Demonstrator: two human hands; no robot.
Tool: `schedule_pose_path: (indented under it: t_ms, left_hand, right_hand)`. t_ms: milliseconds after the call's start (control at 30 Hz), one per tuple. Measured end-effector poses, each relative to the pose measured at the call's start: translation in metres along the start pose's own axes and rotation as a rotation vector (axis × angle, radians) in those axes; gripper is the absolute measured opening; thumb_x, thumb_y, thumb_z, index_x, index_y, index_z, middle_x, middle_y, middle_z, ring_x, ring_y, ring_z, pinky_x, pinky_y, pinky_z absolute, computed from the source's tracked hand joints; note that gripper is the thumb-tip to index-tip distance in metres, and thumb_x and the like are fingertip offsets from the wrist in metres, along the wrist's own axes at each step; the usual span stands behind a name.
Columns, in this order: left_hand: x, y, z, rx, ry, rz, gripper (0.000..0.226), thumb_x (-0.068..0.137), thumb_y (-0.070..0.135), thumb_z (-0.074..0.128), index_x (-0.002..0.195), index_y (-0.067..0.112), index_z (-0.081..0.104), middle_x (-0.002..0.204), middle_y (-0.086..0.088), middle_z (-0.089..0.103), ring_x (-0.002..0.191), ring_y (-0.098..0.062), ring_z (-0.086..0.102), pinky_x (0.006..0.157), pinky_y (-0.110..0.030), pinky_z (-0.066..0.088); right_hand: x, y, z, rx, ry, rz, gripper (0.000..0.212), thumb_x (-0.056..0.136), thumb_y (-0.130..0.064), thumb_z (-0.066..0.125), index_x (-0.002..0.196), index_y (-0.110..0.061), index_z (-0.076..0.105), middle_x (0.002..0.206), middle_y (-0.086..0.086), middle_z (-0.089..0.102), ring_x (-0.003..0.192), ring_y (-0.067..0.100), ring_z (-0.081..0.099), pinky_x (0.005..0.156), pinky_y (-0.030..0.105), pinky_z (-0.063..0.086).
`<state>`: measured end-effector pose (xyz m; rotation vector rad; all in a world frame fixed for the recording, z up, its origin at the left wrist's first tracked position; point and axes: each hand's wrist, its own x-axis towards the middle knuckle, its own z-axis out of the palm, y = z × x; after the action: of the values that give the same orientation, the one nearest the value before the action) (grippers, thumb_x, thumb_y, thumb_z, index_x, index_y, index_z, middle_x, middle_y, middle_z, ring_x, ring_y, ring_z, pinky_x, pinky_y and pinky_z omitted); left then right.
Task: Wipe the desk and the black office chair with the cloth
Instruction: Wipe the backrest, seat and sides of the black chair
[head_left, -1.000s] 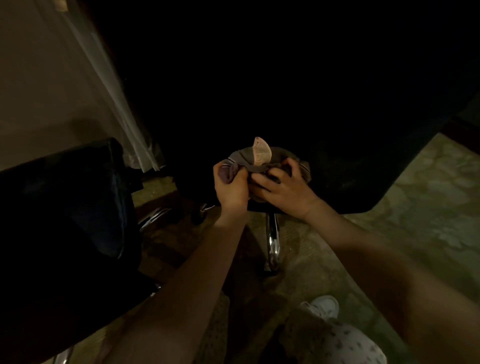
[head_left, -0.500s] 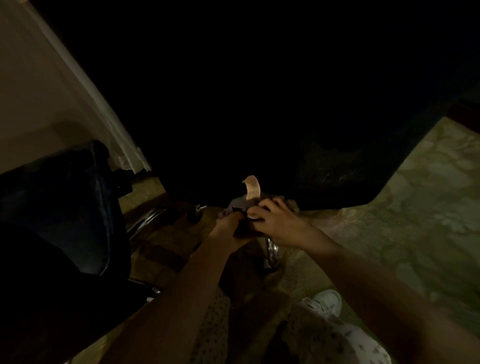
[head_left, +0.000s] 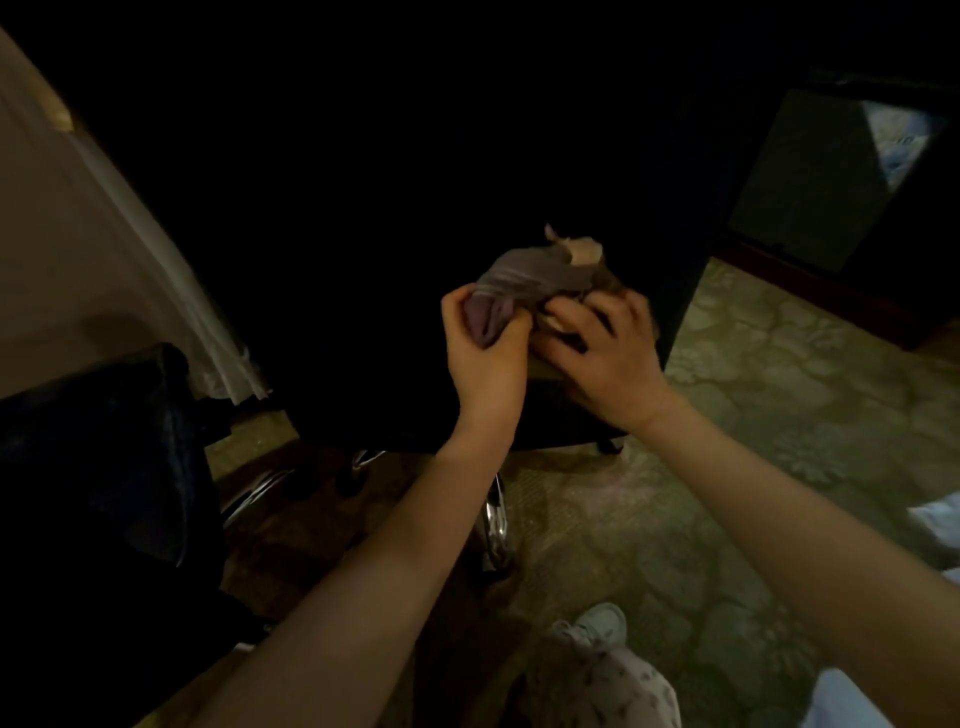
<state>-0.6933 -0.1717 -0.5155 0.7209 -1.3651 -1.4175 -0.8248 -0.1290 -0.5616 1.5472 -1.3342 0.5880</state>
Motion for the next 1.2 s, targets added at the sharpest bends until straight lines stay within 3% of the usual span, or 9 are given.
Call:
schedule_pose_path:
  t_ms: [200,367,600,733,767,833,933,1067,1200]
  left_hand:
    - [0.019,-0.029,0.011,0.211,0.000,-0.022,0.041,0.088,0.003,0.059,0.125,0.003,0.042,0.106,-0.008,0.051,0.096,-0.014,0.052,0.072,-0.017,0.044]
    - [0.013,-0.072,-0.001,0.223,0.024,-0.135,0.037,0.087,0.001,0.059,0.121,0.003,0.043,0.084,0.007,0.048,0.085,-0.012,0.051,0.072,-0.025,0.045]
    - [0.001,-0.147,-0.035,0.230,0.078,-0.440,0.026,0.087,-0.004,0.056,0.096,0.018,0.045,0.082,0.006,0.049,0.077,-0.007,0.051,0.077,-0.033,0.044]
    - [-0.003,-0.165,-0.048,0.150,0.158,-0.743,0.026,0.087,-0.008,0.051,0.091,0.016,0.042,0.084,-0.004,0.050,0.086,-0.024,0.055,0.089,-0.051,0.047]
    - [-0.004,-0.163,-0.049,0.103,0.166,-0.805,0.025,0.088,-0.009,0.049,0.099,0.012,0.042,0.087,-0.008,0.052,0.089,-0.027,0.055,0.090,-0.054,0.047]
    - [-0.006,-0.163,-0.054,0.095,0.124,-0.833,0.028,0.089,-0.009,0.047,0.113,0.004,0.043,0.099,-0.018,0.056,0.097,-0.034,0.058,0.089,-0.053,0.049]
    - [-0.010,-0.156,-0.044,0.180,0.006,-0.722,0.019,0.089,-0.006,0.050,0.106,0.000,0.047,0.097,-0.021,0.058,0.090,-0.033,0.061,0.076,-0.040,0.055]
    - [-0.015,-0.118,-0.001,0.348,-0.049,-0.531,0.028,0.085,0.000,0.057,0.080,0.023,0.041,0.087,-0.010,0.052,0.091,-0.029,0.058,0.084,-0.047,0.050]
    - [-0.020,-0.070,0.040,0.389,-0.193,-0.135,0.030,0.086,0.003,0.061,0.113,0.002,0.048,0.097,-0.007,0.052,0.092,-0.017,0.053,0.070,-0.017,0.044]
  right_hand:
    - [-0.019,0.011,0.032,-0.098,-0.006,0.008,0.014,0.094,-0.023,0.047,0.106,-0.029,0.052,0.115,0.000,0.041,0.094,0.028,0.038,0.076,0.042,0.035]
    - [-0.059,-0.010,0.051,0.007,-0.055,0.022,0.019,0.091,-0.019,0.046,0.107,-0.028,0.051,0.115,0.001,0.041,0.092,0.029,0.037,0.076,0.043,0.032]
    - [-0.110,-0.053,0.063,0.209,-0.459,-0.001,0.039,0.075,-0.019,0.041,0.093,-0.019,0.076,0.118,0.004,0.041,0.094,0.030,0.038,0.075,0.044,0.028]
    - [-0.107,-0.073,0.058,0.278,-0.837,-0.083,0.054,0.087,-0.037,0.026,0.130,-0.021,0.055,0.138,0.007,0.031,0.121,0.031,0.023,0.100,0.047,0.034]
    - [-0.111,-0.075,0.058,0.325,-0.926,-0.146,0.049,0.093,-0.037,0.028,0.138,-0.024,0.044,0.142,0.005,0.027,0.127,0.031,0.015,0.106,0.045,0.028]
    - [-0.109,-0.083,0.050,0.483,-1.009,0.067,0.048,0.084,-0.021,0.057,0.131,-0.022,0.047,0.137,0.004,0.030,0.124,0.034,0.023,0.099,0.051,0.039]
    - [-0.117,-0.074,0.040,0.428,-0.812,0.125,0.072,0.041,-0.004,0.082,0.107,-0.017,0.054,0.119,0.007,0.040,0.104,0.032,0.037,0.072,0.048,0.053]
    - [-0.110,-0.039,0.009,0.336,-0.574,0.167,0.060,0.053,-0.010,0.070,0.106,-0.015,0.044,0.116,0.011,0.039,0.101,0.033,0.038,0.071,0.048,0.053]
    - [-0.094,0.013,-0.017,0.172,-0.360,0.158,0.035,0.072,-0.014,0.052,0.106,-0.014,0.045,0.116,0.013,0.039,0.097,0.033,0.039,0.073,0.046,0.051]
